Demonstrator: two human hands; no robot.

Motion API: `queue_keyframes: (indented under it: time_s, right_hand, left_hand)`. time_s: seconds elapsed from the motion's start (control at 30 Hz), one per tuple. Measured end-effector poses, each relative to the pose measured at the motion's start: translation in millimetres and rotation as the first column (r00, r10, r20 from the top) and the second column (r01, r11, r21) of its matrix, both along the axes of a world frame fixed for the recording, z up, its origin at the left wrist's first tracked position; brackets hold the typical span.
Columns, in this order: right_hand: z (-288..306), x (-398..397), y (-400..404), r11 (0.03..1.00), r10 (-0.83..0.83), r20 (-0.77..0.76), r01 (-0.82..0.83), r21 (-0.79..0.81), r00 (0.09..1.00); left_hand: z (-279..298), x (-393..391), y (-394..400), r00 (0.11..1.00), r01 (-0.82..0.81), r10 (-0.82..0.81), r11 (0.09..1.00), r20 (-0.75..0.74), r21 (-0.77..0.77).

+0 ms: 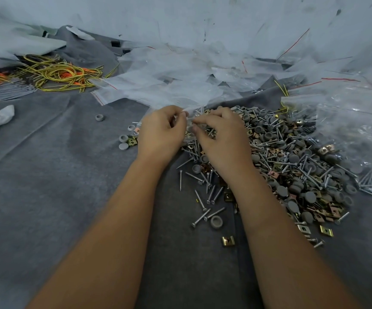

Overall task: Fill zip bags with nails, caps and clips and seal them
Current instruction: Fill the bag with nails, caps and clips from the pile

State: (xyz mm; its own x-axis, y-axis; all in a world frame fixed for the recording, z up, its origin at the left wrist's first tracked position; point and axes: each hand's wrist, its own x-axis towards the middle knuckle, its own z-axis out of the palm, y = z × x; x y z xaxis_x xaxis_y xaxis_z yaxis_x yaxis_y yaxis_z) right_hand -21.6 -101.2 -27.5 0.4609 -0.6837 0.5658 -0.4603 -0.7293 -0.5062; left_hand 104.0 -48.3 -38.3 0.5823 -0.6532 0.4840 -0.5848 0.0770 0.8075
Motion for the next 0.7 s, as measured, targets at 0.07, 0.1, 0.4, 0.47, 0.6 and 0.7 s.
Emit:
queue_keyframes:
  time_s: [0.07, 0.1, 0.4, 0.47, 0.6, 0.7]
  right_hand:
    - [1.9, -0.6, 2.1, 1.000, 0.019, 0.034, -0.019, 0.010, 0.999]
    - [3.1, -1.1, 3.2, 1.000, 0.022, 0.056, -0.023, 0.015, 0.998]
    - [6.6, -6.8, -1.0, 0.988, -0.056, 0.040, 0.050, 0.147, 0.998]
    - [6.2, -7.1, -0.8, 0.988, -0.043, 0.000, 0.043, 0.147, 0.999]
    - [6.1, -3.4, 3.4, 0.998, 0.060, -0.189, -0.057, 0.018, 0.980]
    - [0.3, 0.8, 6.5, 0.991, 0.096, -0.407, -0.125, -0.045, 0.908]
  left_hand:
    - [-0.2, 0.1, 0.0, 1.000, 0.005, -0.005, 1.000, 0.014, -0.005]
    - [-0.2, 0.4, -0.2, 1.000, -0.006, 0.007, 1.000, 0.013, -0.012]
    - [1.1, 5.0, -2.7, 0.973, -0.200, 0.189, 0.977, -0.132, -0.078]
    - [2.1, 6.4, -1.8, 0.963, -0.233, 0.214, 0.967, -0.164, -0.107]
    - [3.7, 6.2, -1.1, 0.955, -0.249, 0.225, 0.962, -0.192, -0.112]
    - [4.0, 4.3, -1.7, 0.958, -0.238, 0.217, 0.967, -0.187, -0.094]
